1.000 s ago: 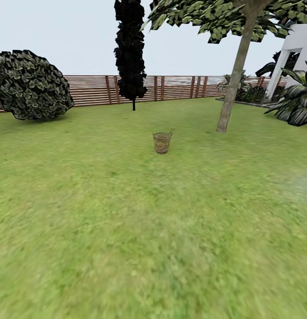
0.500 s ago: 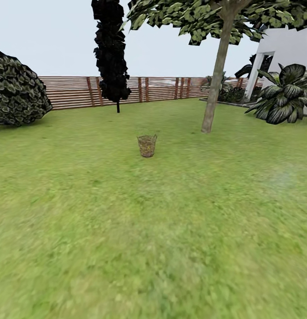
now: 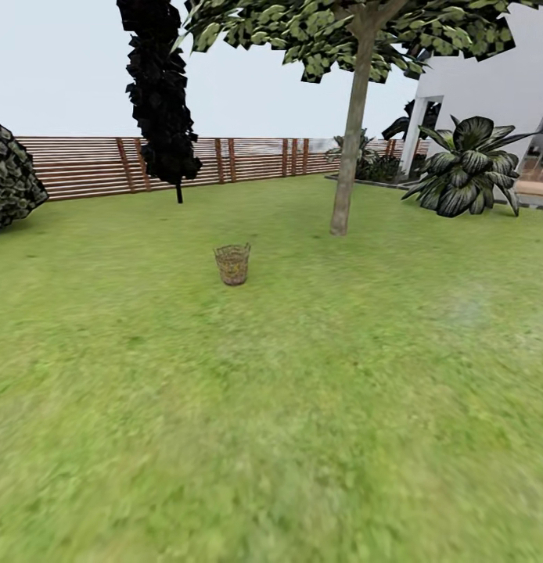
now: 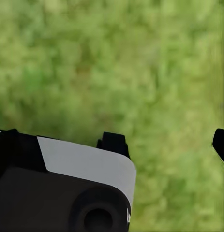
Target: Take the three Easter eggs out of the wicker basket on the lawn in the garden, then place them on the lawn next to a single tree (choose any tree) so that all three eggs are next to the same tree and none are left in the basket.
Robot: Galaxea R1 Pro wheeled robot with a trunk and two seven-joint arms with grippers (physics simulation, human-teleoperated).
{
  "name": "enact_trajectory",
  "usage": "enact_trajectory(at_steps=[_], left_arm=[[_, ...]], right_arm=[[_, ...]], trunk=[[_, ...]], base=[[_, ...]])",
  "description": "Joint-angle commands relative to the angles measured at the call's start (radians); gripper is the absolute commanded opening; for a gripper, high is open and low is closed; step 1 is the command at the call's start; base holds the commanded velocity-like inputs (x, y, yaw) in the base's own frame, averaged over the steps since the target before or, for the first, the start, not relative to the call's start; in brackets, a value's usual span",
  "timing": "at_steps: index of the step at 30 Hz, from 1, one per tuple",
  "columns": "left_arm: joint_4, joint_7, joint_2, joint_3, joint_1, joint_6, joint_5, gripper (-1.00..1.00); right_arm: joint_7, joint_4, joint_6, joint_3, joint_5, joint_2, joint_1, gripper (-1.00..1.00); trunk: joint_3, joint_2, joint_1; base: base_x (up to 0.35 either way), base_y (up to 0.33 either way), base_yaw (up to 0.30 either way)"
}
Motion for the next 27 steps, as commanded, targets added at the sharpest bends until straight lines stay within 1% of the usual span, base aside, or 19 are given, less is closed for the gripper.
enact_trajectory(at_steps=[1, 23, 27], left_arm=[[0.001, 0.003, 0.0, 0.006, -0.001, 0.001, -0.001, 1.0], [0.001, 0.003, 0.0, 0.006, -0.001, 0.001, -0.002, 1.0], [0.001, 0.003, 0.0, 0.006, -0.001, 0.001, -0.002, 1.0]], right_arm=[[0.001, 0.004, -0.007, 0.001, 0.004, 0.0, -0.002, 1.0], [-0.004, 0.004, -0.007, 0.001, 0.006, 0.004, -0.002, 1.0], [-0.004, 0.004, -0.007, 0.001, 0.005, 0.006, -0.002, 1.0]], trunk=[[-0.001, 0.0, 0.001], [-0.001, 0.0, 0.001], [-0.001, 0.0, 0.001]], base=[[0.326, -0.076, -0.016], [0.326, -0.077, -0.001], [0.324, -0.124, 0.14]])
